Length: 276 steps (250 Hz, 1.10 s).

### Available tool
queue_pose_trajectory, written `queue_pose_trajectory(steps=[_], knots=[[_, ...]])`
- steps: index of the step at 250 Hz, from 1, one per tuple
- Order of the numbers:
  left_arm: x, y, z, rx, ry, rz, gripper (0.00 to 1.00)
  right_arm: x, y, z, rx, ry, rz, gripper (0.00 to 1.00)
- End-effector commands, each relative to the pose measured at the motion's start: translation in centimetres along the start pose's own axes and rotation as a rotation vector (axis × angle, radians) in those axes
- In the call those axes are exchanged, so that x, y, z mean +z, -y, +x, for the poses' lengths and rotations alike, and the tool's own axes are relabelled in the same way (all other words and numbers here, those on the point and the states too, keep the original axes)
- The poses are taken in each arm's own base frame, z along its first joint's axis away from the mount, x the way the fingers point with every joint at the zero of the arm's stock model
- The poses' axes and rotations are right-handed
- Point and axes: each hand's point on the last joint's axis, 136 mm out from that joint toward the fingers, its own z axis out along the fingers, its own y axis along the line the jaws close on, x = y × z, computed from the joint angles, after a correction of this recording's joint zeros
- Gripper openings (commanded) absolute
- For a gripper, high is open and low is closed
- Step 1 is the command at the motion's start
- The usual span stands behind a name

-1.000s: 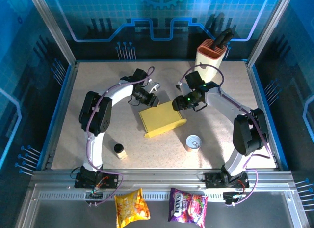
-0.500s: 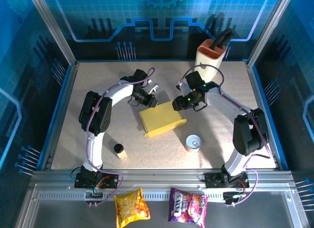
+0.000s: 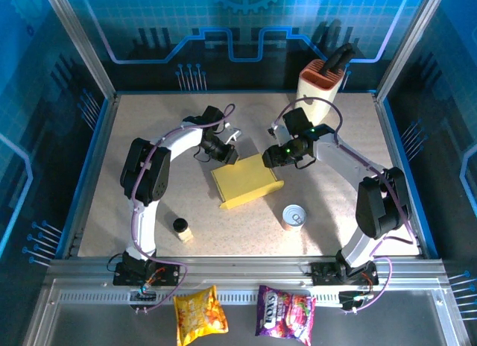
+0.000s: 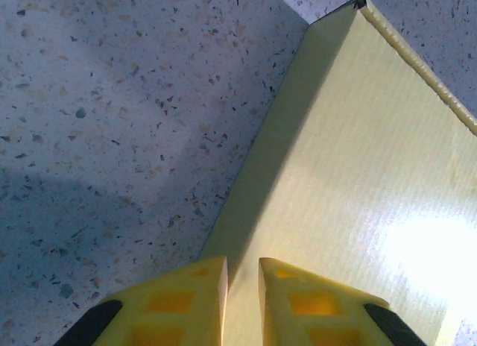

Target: Fold the paper box

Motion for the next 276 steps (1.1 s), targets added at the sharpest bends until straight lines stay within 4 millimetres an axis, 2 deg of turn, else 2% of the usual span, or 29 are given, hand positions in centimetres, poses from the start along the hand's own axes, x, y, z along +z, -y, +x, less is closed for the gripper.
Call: queue_pose_trajectory(steps=[1,75,111,148,168,206,245,276], knots=[[0.3,-0.6,0.7,-0.017,-0.038,-0.011,0.18,-1.1,0.2,0.2,-0.002,0.009,0.0,0.51],[0.5,-1.0,1.1,-0.027,-0.054,-0.035,0.19,-1.8,-0.5,0.0,-0.089,0.035,-0.019,0.52],[0.5,-1.3,1.2,-0.034,-0.059,-0.046,0.18,-2.2,-1.4,-0.4,-0.215,0.076,-0.04,0.52],[0.6,-1.4,1.3,-0.037,-0.061,-0.051,0.16,-2.3,-3.3,-0.3,-0.428,0.131,-0.103,0.54],[0.6,-1.5,1.3,-0.035,-0.063,-0.061,0.14,-2.0,-4.8,0.6,-0.598,0.14,-0.152,0.56],[0.5,-1.7,1.3,-0.036,-0.063,-0.069,0.12,-0.7,-6.8,4.3,-0.984,0.073,-0.2,0.6],[0.5,-1.7,1.3,-0.039,-0.065,-0.075,0.11,0.2,-7.6,6.7,-1.192,0.016,-0.269,0.64],[0.6,-1.9,1.3,-0.04,-0.066,-0.083,0.1,0.9,-7.8,7.7,-1.296,-0.004,-0.28,0.69]])
